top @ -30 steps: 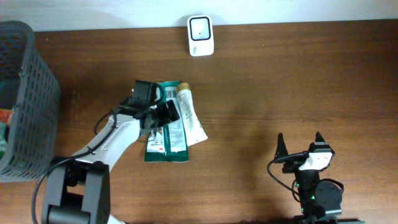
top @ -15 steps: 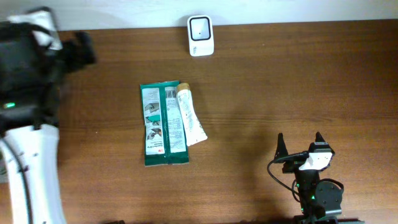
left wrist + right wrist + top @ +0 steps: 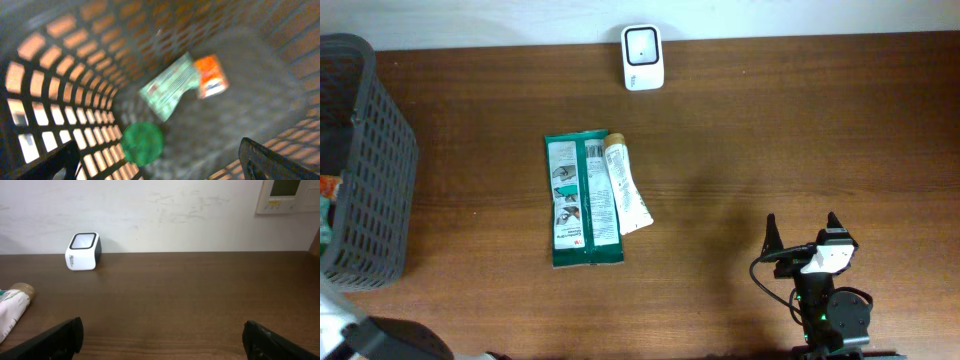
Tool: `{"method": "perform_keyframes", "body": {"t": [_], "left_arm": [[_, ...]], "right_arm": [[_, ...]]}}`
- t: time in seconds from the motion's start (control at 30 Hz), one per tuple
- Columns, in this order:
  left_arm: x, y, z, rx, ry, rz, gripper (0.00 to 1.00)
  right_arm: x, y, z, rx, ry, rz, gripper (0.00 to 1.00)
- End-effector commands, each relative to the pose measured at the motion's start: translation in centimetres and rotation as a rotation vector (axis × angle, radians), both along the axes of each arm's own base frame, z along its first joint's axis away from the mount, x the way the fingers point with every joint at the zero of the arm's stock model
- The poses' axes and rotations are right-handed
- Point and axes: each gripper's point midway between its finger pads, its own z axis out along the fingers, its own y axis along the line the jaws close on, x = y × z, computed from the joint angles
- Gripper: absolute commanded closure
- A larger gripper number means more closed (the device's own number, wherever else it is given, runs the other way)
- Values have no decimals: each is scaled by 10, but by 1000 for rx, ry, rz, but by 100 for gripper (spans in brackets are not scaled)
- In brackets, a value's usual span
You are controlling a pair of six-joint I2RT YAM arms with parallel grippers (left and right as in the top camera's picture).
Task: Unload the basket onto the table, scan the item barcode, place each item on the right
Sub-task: 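Reach the left gripper into the basket and grasp the green-lidded jar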
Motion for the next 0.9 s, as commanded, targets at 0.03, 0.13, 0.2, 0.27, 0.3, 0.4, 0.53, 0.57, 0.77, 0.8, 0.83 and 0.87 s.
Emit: {"method": "perform_keyframes", "body": {"t": [0.03, 0.13, 0.2, 0.27, 0.3, 0.4, 0.53, 0.57, 0.77, 0.8, 0.83, 0.87], "left_arm": [[-21, 14, -53, -123, 118, 71, 4], [-31, 17, -82, -181, 175, 94, 5], [-41, 19, -105, -236, 220, 113, 6], [-47, 19, -124, -276, 254, 124, 8], [-50, 18, -131, -293, 268, 128, 10], [-52, 16, -147, -324, 296, 129, 12], [-53, 16, -156, -341, 315, 130, 14], [-53, 15, -162, -355, 327, 130, 15], [-56, 12, -178, -397, 364, 128, 16], [-54, 11, -178, -398, 358, 124, 16], [-49, 9, -180, -413, 333, 112, 16], [-43, 7, -181, -431, 302, 99, 16]], "right_arm": [[0, 1, -2, -3, 4, 5, 2], [0, 1, -2, -3, 4, 4, 2], [0, 1, -2, -3, 4, 5, 2], [0, 1, -2, -3, 4, 5, 2], [0, 1, -2, -3, 4, 5, 2], [0, 1, -2, -3, 4, 5, 2], [0, 1, -2, -3, 4, 5, 2], [0, 1, -2, -3, 4, 5, 2], [0, 1, -2, -3, 4, 5, 2], [0, 1, -2, -3, 4, 5, 2], [0, 1, -2, -3, 4, 5, 1], [0, 1, -2, -3, 4, 5, 2]]}}
